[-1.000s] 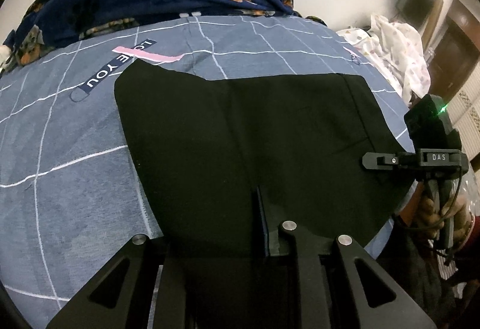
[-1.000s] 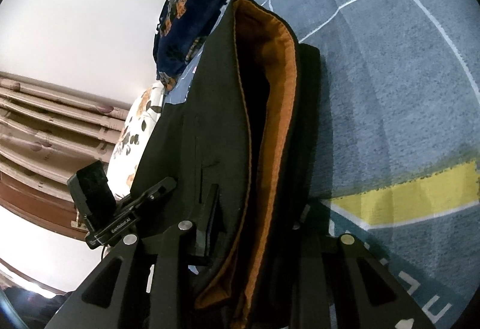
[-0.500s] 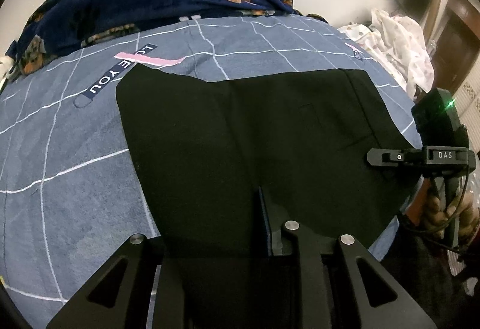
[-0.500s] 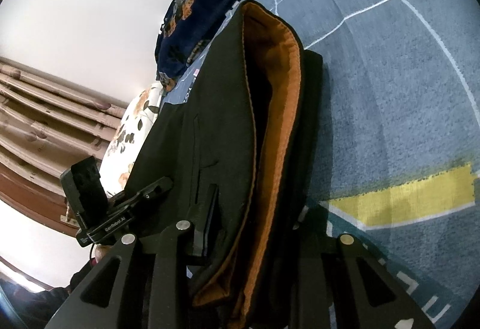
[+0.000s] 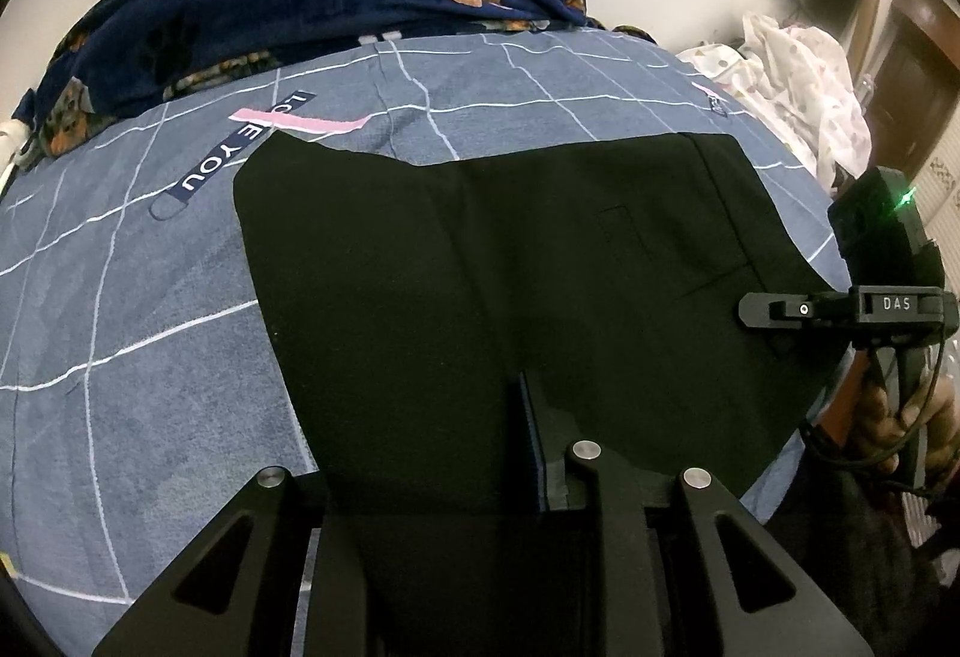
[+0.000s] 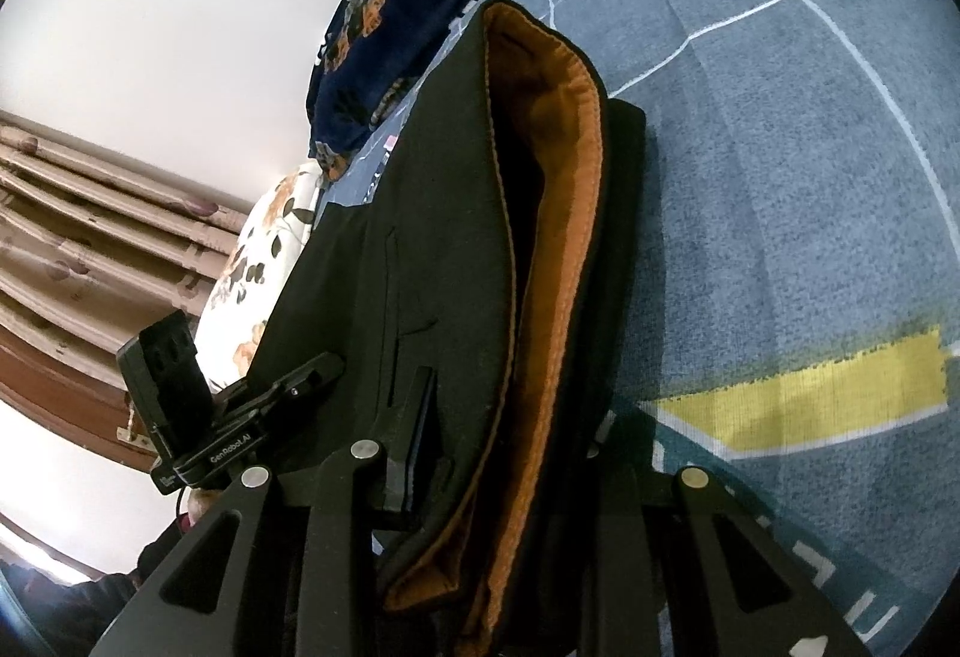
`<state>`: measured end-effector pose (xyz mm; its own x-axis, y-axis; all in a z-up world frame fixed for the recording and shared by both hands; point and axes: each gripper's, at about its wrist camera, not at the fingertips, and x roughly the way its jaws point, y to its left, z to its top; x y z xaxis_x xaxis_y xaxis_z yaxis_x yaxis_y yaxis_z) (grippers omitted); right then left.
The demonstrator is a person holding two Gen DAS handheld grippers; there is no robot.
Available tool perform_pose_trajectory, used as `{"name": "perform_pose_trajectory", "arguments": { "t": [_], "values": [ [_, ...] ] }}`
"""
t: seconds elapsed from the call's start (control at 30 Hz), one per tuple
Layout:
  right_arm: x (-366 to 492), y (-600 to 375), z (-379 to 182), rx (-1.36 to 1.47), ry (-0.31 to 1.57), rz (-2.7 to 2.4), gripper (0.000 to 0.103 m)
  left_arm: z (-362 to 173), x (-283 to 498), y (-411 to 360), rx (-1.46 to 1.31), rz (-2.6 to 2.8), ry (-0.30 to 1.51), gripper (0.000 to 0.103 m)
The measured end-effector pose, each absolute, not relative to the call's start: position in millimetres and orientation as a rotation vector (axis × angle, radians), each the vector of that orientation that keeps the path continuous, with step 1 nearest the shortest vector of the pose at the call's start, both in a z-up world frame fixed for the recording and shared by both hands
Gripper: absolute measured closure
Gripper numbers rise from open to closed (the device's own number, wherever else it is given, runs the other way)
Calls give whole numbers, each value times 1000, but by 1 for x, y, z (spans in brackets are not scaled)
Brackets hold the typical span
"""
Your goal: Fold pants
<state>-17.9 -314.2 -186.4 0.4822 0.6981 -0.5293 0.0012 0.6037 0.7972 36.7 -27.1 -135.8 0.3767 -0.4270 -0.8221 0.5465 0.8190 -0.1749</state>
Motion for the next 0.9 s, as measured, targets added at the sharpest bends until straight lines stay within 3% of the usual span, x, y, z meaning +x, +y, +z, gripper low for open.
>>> {"name": "perform_pose_trajectory", "arguments": {
  "t": [0.9],
  "values": [
    [12,-290,-150,891,951,591,79,-96,53,-11,198,-538,897,82]
  ]
}}
